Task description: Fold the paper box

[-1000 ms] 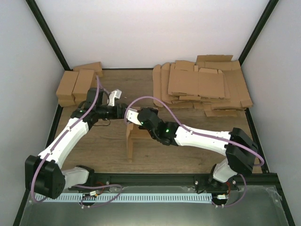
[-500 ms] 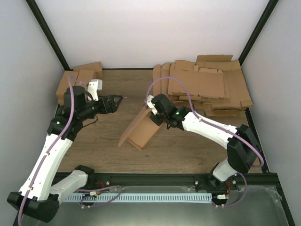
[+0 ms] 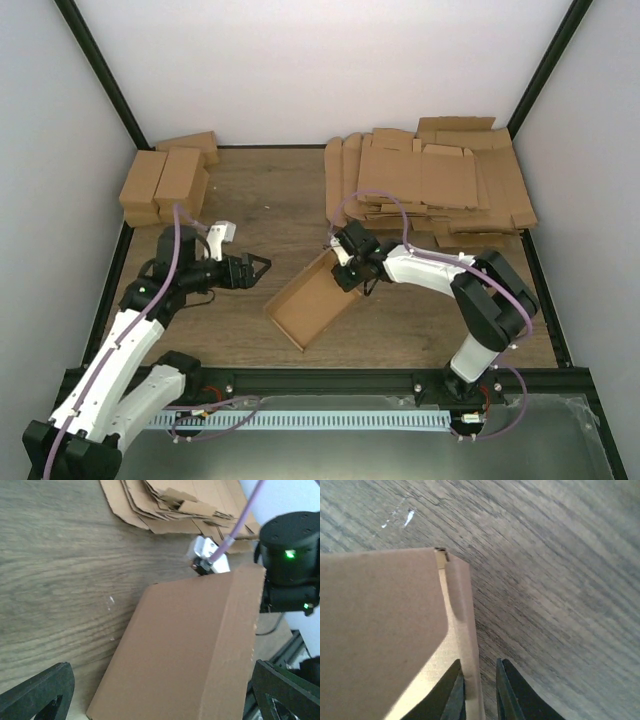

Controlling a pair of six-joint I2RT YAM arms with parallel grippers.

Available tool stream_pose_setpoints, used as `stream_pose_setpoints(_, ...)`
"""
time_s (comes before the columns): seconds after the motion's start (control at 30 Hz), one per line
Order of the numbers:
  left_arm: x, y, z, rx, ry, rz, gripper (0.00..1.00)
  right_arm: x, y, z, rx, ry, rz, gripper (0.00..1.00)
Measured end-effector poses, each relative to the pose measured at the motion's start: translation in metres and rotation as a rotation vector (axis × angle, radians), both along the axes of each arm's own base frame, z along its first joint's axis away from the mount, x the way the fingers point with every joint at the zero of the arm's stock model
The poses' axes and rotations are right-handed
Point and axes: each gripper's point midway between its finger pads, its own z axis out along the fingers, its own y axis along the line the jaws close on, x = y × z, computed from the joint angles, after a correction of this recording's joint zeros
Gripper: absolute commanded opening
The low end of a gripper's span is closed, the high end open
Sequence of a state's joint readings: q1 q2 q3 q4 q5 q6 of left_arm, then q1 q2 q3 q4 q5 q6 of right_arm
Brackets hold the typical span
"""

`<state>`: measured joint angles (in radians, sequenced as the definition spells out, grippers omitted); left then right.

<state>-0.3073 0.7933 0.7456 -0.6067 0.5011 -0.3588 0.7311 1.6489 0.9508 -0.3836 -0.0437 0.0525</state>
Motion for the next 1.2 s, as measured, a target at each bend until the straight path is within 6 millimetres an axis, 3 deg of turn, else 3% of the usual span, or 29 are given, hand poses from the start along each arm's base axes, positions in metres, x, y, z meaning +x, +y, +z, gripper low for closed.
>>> stream_pose_setpoints(0.2,-0.007,-0.010,0.004,-0.035,-0.011,-0.069,1.00,-0.001,0.000,-0.008,0.030,0.025,-0.010,0.20)
stream_pose_setpoints(0.57,-0.017,-0.036,0.008,-0.055,-0.033,-0.190,1.00,-0.012,-0.007,-0.013,0.087,0.005,-0.037,0.49)
stream_pose_setpoints(0.9,-0.022,-0.084,0.002,0.111,-0.096,-0.326,1.00,0.000,-0.006,0.011,0.183,-0.025,-0.057,0.54)
stream_pose_setpoints(1.0,-0.010,-0.089,-0.005,0.185,-0.102,-0.312,0.93,0.004,-0.008,0.027,0.217,-0.057,-0.067,0.58)
stream_pose_setpoints(1.2,0.007,-0.091,-0.023,0.278,-0.075,-0.301,0.78,0.000,-0.018,0.049,0.259,-0.117,-0.089,0.56)
